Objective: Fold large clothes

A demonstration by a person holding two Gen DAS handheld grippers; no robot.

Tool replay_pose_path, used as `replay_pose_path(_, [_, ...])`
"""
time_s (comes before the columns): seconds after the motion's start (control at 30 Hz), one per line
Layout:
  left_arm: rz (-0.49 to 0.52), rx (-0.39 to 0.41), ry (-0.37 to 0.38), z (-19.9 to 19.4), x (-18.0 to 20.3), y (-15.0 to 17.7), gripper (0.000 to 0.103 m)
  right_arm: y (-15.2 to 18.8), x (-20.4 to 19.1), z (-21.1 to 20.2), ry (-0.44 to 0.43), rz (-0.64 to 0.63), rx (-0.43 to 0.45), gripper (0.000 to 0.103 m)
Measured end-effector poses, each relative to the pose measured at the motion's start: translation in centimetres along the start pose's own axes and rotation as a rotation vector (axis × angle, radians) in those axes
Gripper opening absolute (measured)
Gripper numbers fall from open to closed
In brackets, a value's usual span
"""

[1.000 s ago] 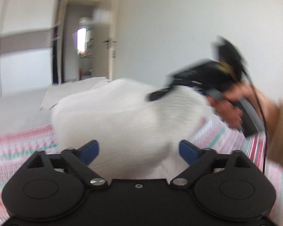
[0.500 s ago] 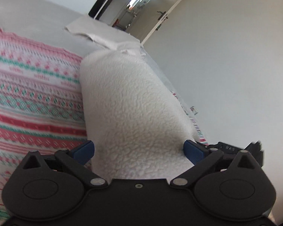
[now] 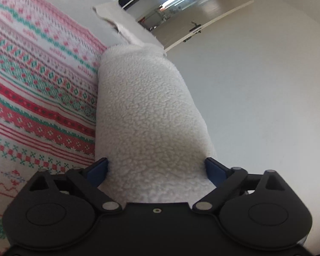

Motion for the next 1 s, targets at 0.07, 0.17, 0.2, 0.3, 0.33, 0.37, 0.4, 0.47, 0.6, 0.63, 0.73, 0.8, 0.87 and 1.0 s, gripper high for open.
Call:
replay_pose_path(0.07, [0.047, 0.013, -0.001, -2.1, 1.0, 0.2, 0.086, 1.0, -1.0, -0.3, -0.018, -0.009, -0.02, 0.063])
replay_pose_path(0.17, [0.072, 0.023, -0.023, -5.7, 1.5, 0.5, 0.086, 3.6, -3.0, -0.2, -0.008, -0.042, -0.103, 0.063])
replay_pose_path(0.2, [0.074, 0.021, -0.027, -7.1, 1.5, 0.7, 0.086, 4.7, -3.6, 0.1, 0.003, -0.059, -0.132, 0.063])
replay_pose_path(0.3, [0.09, -0.007, -0.045, -10.3, 1.0, 1.9, 0.086, 7.9, -4.7, -0.3, 0.031, -0.079, -0.196, 0.064])
replay_pose_path(0.33, [0.101, -0.022, -0.064, -11.0, 0.7, 2.5, 0.087, 8.6, -4.7, -0.3, 0.051, -0.084, -0.211, 0.066])
replay_pose_path(0.37, [0.134, -0.036, -0.097, -11.4, 0.4, 3.1, 0.087, 9.2, -4.6, -0.4, 0.084, -0.093, -0.217, 0.068])
replay_pose_path(0.4, [0.176, -0.031, -0.123, -11.5, 0.2, 3.7, 0.087, 9.6, -4.5, -0.5, 0.124, -0.113, -0.209, 0.074])
replay_pose_path(0.47, [0.194, -0.001, -0.133, -12.0, 0.2, 3.9, 0.089, 9.6, -4.5, -0.9, 0.167, -0.119, -0.192, 0.079])
replay_pose_path(0.6, [0.343, 0.132, -0.186, -13.6, 2.5, 2.9, 0.089, 7.9, -7.1, -3.8, 0.259, -0.204, -0.081, 0.082])
replay_pose_path(0.63, [0.396, 0.155, -0.203, -13.6, 3.0, 2.8, 0.089, 7.4, -8.0, -4.5, 0.271, -0.228, -0.042, 0.083])
replay_pose_path(0.73, [0.486, 0.201, -0.223, -12.9, 4.1, 2.3, 0.087, 6.1, -10.6, -5.5, 0.247, -0.25, 0.047, 0.084])
replay_pose_path(0.8, [0.516, 0.22, -0.216, -12.1, 4.3, 2.2, 0.087, 5.0, -11.1, -4.3, 0.244, -0.243, 0.061, 0.082])
replay_pose_path(0.87, [0.533, 0.222, -0.204, -11.1, 4.5, 2.3, 0.08, 4.2, -10.6, -2.2, 0.288, -0.221, 0.056, 0.077])
replay_pose_path(1.0, [0.573, 0.191, -0.184, -9.5, 4.6, 2.9, 0.067, 3.7, -8.7, 3.3, 0.382, -0.197, 0.037, 0.033])
Point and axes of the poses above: each gripper's, at about its wrist camera, not at the fingertips, and z roughly the way its jaws point, x to its right, y to its underside, the point moved 5 cm from there along z, roughly the way its jaws point, and after that the axes turned 1 degree about -x, right-handed, at the moved point
